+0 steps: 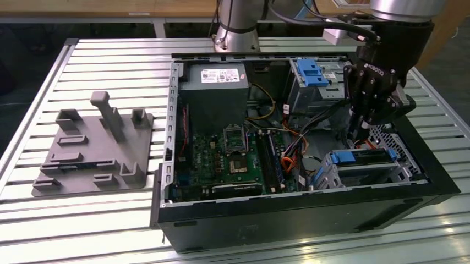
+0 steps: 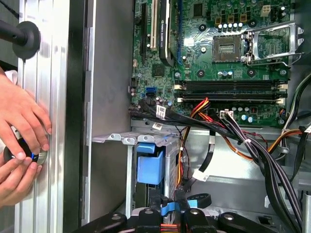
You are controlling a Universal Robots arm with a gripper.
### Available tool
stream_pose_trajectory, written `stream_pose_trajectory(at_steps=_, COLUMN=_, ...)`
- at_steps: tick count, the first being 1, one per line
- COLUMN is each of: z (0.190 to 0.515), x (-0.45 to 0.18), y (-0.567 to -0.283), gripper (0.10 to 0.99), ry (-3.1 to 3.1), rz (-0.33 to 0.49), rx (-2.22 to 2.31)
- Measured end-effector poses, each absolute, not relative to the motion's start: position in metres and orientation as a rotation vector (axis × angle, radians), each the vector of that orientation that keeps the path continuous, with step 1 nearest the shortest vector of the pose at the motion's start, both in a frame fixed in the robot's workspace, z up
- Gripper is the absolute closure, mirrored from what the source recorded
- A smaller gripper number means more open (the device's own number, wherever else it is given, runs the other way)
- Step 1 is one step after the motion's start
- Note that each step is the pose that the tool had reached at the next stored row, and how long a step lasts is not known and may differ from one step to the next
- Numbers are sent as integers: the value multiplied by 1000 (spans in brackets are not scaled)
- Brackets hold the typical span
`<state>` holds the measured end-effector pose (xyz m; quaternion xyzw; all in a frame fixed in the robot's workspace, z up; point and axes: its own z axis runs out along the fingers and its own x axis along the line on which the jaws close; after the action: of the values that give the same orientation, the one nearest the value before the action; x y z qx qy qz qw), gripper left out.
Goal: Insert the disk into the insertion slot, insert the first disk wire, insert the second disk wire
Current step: 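Insert the second disk wire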
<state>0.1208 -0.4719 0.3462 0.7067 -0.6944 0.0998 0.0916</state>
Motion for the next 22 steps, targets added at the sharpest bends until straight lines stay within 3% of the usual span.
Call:
stream_pose_trajectory(at_steps=19, z=345, x=122, y=-476, gripper=824, ry=-2089, rz=260, rx=2124)
stream_pose_trajectory(at_steps=21, z=345, x=122, y=-477, gripper=839, ry=-2091, rz=256, rx=2127)
stream_pose_trajectory(at_steps=22, z=345, x=122, y=-477, gripper=906, ry=-2092, rz=254, rx=2128)
